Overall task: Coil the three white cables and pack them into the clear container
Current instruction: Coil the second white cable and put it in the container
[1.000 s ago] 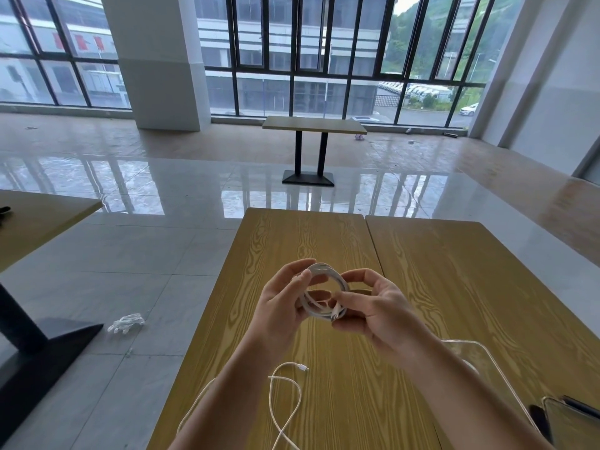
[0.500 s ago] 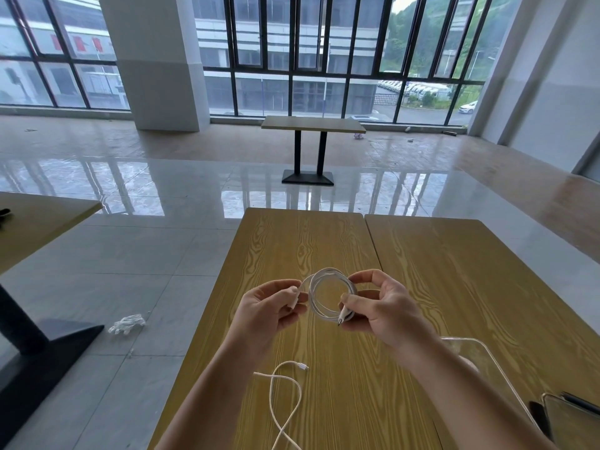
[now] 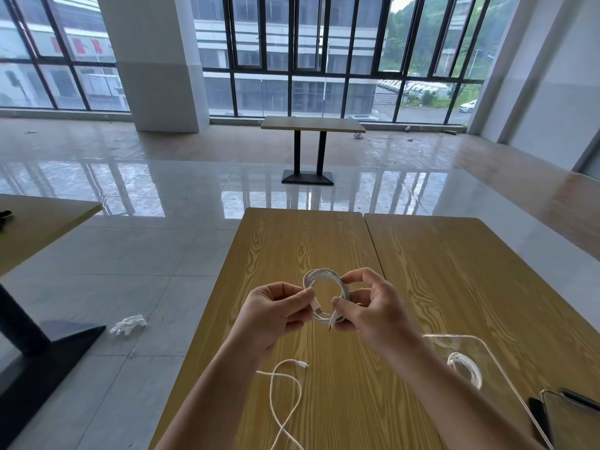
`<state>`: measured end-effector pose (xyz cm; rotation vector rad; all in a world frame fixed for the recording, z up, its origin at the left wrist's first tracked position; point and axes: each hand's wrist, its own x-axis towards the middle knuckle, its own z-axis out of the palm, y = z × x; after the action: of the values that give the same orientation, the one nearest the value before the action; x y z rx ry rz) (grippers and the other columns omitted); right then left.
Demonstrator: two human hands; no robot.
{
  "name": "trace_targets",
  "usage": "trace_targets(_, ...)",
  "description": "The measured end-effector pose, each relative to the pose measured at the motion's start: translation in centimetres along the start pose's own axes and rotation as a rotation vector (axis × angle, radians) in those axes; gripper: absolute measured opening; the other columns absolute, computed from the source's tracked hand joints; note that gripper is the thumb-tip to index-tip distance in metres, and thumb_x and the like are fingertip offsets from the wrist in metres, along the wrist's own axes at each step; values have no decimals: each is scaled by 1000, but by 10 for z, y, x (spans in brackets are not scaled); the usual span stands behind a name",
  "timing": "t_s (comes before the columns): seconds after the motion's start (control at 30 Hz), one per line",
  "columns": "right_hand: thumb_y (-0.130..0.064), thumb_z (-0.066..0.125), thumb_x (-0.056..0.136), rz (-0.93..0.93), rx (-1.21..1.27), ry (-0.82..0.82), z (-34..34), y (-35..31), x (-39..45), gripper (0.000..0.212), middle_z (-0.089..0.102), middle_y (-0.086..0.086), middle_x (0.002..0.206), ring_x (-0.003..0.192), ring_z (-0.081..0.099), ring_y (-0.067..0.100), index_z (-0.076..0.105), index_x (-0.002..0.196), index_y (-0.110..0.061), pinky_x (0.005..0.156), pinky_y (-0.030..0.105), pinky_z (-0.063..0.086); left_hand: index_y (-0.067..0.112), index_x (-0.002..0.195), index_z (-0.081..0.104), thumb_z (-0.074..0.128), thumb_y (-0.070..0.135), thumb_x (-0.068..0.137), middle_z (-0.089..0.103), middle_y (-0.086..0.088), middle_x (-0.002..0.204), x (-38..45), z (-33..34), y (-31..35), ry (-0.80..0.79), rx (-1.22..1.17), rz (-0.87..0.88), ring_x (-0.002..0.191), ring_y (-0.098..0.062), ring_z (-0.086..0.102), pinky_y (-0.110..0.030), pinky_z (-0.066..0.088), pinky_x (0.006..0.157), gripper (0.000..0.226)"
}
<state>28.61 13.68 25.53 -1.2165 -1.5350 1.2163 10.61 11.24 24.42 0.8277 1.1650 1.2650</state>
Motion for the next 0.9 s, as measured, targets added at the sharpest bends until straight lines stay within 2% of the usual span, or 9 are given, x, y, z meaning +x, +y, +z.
trace_targets(0.1,-7,73,88,24,48,-16,2,0,-1,26,78,4,78,70,77,22,60,103,-23,62,32,63,-2,79,74,84,22,68,67,-4,61,2,3,-7,87,119,189,52,-9,57,-19,47,50,28)
trace_targets(0.23,-7,73,88,41,106,-51,2,-2,-3,25,78,6,80,73,77,24,59,106,-19,63,33,63,-3,75,73,81,8,70,76,-4,81,2,10,-16,113,59,395,74,-17,73,-22,56,66,15)
trace_targets(0.37,-7,74,88,47,156,-66,-1,-3,-4,24,78,9,81,75,77,26,60,105,-16,64,33,62,-8,78,64,78,-6,74,78,-3,83,2,14,-21,134,101,518,71,-20,75,-23,58,60,14)
trace_targets(0.47,-7,74,88,42,172,-80,-1,-5,-6,22,77,9,81,74,77,26,61,104,-14,62,33,62,-2,91,50,77,-2,79,77,-12,81,3,12,-20,108,64,447,68,-27,75,-27,58,55,30)
trace_targets(0.57,-5,74,87,47,201,-93,-2,-5,-6,20,77,11,80,72,76,27,62,102,-12,60,33,61,3,111,56,68,0,88,76,-18,93,7,8,-19,-37,14,267,80,-30,74,-32,58,65,27)
trace_targets(0.63,-5,75,86,73,231,-99,-4,-5,-4,20,77,13,82,73,76,28,63,101,-11,60,33,61,2,112,61,65,4,90,73,-21,91,8,4,-18,-152,-51,176,79,-28,71,-34,58,68,23)
trace_targets(0.77,-2,75,84,153,335,-114,-8,-4,-1,22,76,14,83,75,75,28,66,102,-10,62,35,61,12,108,71,73,27,80,62,-12,77,9,1,-16,-287,-190,123,67,-20,65,-35,59,68,31)
trace_targets(0.83,-1,74,83,186,398,-119,-10,-4,1,23,75,15,81,72,74,27,66,103,-9,60,34,60,13,111,72,70,29,82,65,-11,82,10,-1,-17,-332,-261,119,73,-21,67,-35,59,71,34)
trace_targets(0.9,2,72,84,216,478,-126,-13,-4,2,24,74,16,78,68,73,25,64,105,-7,56,31,59,10,118,70,64,22,87,70,-14,91,10,-4,-19,-395,-360,124,81,-23,70,-34,60,74,34)
